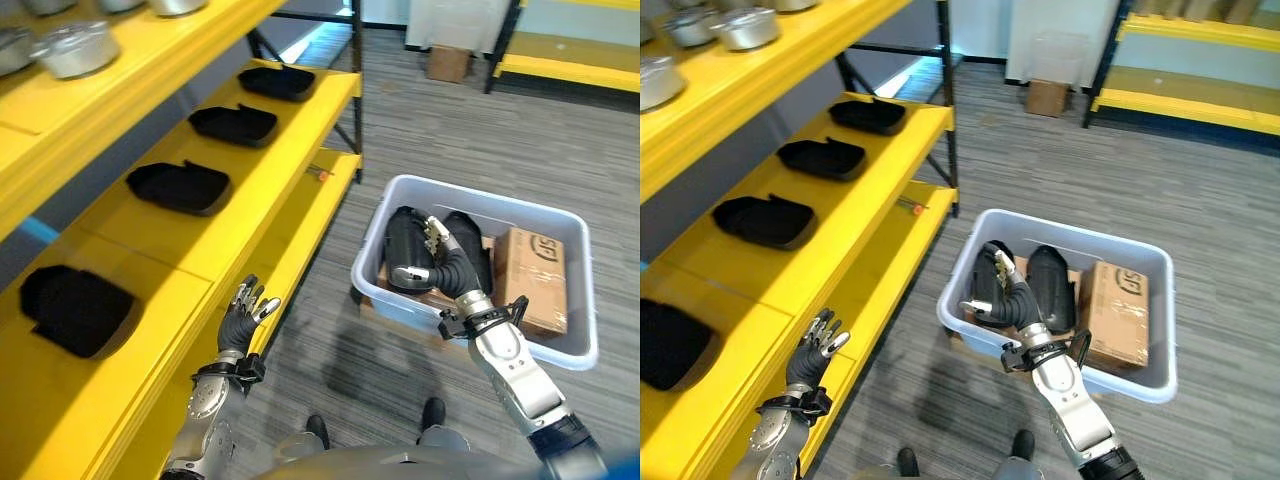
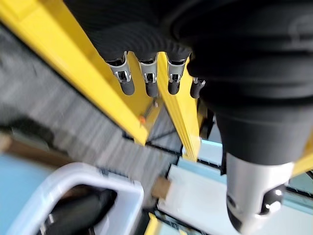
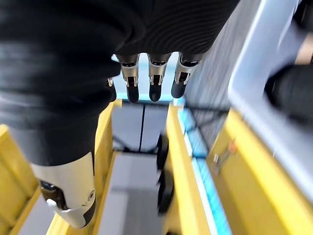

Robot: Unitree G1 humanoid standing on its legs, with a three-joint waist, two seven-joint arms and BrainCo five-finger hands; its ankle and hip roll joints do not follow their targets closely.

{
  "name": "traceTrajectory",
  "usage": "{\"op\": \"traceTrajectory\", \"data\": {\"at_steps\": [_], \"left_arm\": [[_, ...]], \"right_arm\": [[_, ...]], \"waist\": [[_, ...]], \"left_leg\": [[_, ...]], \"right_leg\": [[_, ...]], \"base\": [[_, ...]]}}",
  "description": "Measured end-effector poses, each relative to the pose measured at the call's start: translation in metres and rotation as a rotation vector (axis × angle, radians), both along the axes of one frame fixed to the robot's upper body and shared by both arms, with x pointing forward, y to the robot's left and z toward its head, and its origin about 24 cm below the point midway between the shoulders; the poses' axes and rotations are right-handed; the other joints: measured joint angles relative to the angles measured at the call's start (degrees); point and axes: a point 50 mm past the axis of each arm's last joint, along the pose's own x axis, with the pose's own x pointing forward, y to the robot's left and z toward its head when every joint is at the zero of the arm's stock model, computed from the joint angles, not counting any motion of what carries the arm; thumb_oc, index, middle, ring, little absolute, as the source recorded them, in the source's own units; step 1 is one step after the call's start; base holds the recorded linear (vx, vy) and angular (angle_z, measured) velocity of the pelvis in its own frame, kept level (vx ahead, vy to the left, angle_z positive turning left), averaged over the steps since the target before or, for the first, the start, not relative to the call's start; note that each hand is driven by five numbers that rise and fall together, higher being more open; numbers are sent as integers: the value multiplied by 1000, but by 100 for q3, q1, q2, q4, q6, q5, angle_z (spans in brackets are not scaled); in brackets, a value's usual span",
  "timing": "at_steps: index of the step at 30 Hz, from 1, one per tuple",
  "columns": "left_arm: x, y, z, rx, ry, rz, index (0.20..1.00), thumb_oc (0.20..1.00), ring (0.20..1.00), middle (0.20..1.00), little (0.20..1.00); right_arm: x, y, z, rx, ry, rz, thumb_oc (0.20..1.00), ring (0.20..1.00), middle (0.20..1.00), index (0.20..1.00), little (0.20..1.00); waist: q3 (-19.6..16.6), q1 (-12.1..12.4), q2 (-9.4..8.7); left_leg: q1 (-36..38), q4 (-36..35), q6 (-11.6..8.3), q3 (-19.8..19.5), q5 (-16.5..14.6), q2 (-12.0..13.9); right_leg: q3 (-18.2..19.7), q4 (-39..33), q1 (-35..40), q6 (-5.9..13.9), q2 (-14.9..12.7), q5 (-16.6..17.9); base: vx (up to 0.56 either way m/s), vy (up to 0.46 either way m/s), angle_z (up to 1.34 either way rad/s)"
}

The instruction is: Move parts from the plastic box to the shelf.

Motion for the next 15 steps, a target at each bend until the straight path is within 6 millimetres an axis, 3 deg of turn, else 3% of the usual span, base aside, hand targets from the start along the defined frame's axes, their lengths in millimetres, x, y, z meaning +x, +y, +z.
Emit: {"op": "traceTrajectory", "data": {"at_steps": [6, 9, 10, 12, 14, 15], "left_arm": [[7, -2, 5, -7, -27, -9, 1000, 1000, 1000, 1000, 1000], [7, -3, 5, -8, -25, -17, 1000, 1000, 1000, 1000, 1000], [7, -4, 4, -8, -23, -22, 1000, 1000, 1000, 1000, 1000], [7, -2, 4, -2, -20, -23, 1000, 1000, 1000, 1000, 1000], [5, -1, 3, 2, -10, -25, 1000, 1000, 1000, 1000, 1000], [2, -1, 1, 4, 1, -22, 1000, 1000, 1000, 1000, 1000]], "right_arm": [[0, -1, 1, 5, -2, 1, 1000, 1000, 1000, 1000, 1000], [0, -1, 0, 5, 0, 2, 1000, 1000, 1000, 1000, 1000], [-2, -2, -1, 7, 7, -3, 1000, 1000, 1000, 1000, 1000], [-4, -2, -5, 26, 23, -9, 1000, 1000, 1000, 1000, 1000], [-7, -5, -5, 29, 19, -21, 1000, 1000, 1000, 1000, 1000], [-8, -7, -5, 27, 18, -30, 1000, 1000, 1000, 1000, 1000]], "waist": [[-21, -191, 10], [-41, -169, 36], [-39, -169, 39], [-3, -50, -127], [-17, 12, -189], [-16, 43, -222]], "left_leg": [[57, 17, 0, 60, 0, 366], [85, 100, 4, 153, 3, 449], [25, 329, 7, 137, -2, 570], [-151, 1000, 30, -9, -25, 601], [-562, 1931, -4, -510, -15, 740], [-760, 2397, -80, -777, 147, 735]], "right_leg": [[144, -184, 2, -189, 385, -6], [265, -248, 2, -287, 526, 0], [278, -220, 7, -350, 580, -41], [489, -244, 64, -450, 575, -107], [562, -123, 68, -624, 599, -197], [623, -155, 67, -682, 673, -222]], "base": [[57, -253, -19], [36, -252, -27], [21, -202, -27], [20, -185, -44], [-5, -135, -48], [19, -45, -30]]}}
